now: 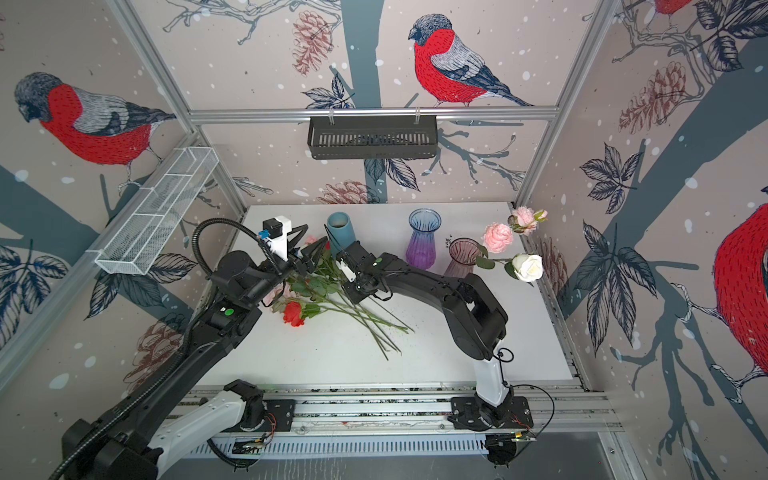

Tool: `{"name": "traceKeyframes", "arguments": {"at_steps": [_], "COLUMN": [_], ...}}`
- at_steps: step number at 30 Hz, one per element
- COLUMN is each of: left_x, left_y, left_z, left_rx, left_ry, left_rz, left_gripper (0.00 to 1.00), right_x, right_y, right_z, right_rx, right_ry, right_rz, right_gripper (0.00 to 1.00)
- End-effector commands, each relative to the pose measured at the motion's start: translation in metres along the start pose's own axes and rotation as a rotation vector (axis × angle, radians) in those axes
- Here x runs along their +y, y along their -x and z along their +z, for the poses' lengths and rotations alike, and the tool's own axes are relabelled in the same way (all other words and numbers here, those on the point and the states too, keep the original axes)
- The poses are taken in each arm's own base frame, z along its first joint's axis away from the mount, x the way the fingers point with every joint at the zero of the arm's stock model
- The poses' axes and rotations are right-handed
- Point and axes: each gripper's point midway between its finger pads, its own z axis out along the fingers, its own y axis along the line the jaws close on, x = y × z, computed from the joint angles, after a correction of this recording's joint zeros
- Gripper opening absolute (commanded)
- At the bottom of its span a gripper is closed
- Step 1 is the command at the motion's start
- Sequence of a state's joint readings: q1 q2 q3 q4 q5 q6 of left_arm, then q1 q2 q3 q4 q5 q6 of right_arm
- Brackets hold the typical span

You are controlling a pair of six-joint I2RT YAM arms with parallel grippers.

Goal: Arrange the flowers into the vase
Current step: 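Grasp a stem in the bunch with the right gripper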

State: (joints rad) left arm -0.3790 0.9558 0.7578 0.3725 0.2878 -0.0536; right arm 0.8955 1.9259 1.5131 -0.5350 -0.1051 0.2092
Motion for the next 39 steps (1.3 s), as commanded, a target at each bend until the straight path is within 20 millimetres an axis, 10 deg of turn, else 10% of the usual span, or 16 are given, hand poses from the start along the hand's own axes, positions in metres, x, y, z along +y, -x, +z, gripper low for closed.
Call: {"name": "traceKeyframes", "arguments": {"at_steps": [1, 7, 26, 33, 39], "left_x": [0.002, 0.006, 0.008, 0.008, 0.008], "left_y": [0.01, 0.006, 0.009, 0.011, 0.011], "left_z": [0.0, 0.002, 0.0, -0.002, -0.002], "left_rx": [-0.045, -0.04, -0.051, -0.055, -0.055], "left_ry": [0.003, 0.012, 0.019, 0.02, 0.019], "left_rz": [0.007, -0.003, -0.008, -0.008, -0.01], "left_gripper": [0.69, 0.69, 0.69, 0.69, 0.69], "right_x": [0.003, 0.007, 0.049, 0.056, 0.058], "right_y": [0.014, 0.023, -0.024, -0.031, -0.027], "right_z": [-0.026, -0.049, 0.037, 0.053, 0.045], "right_rx": [-0.058, -0.113, 0.087, 0.125, 0.107], "right_ry": [-0.004, 0.011, 0.144, 0.14, 0.139], "right_rz": [-0.022, -0.028, -0.064, -0.077, -0.075], "right_gripper": [0.09, 0.11, 0.37, 0.3, 0.04]}}
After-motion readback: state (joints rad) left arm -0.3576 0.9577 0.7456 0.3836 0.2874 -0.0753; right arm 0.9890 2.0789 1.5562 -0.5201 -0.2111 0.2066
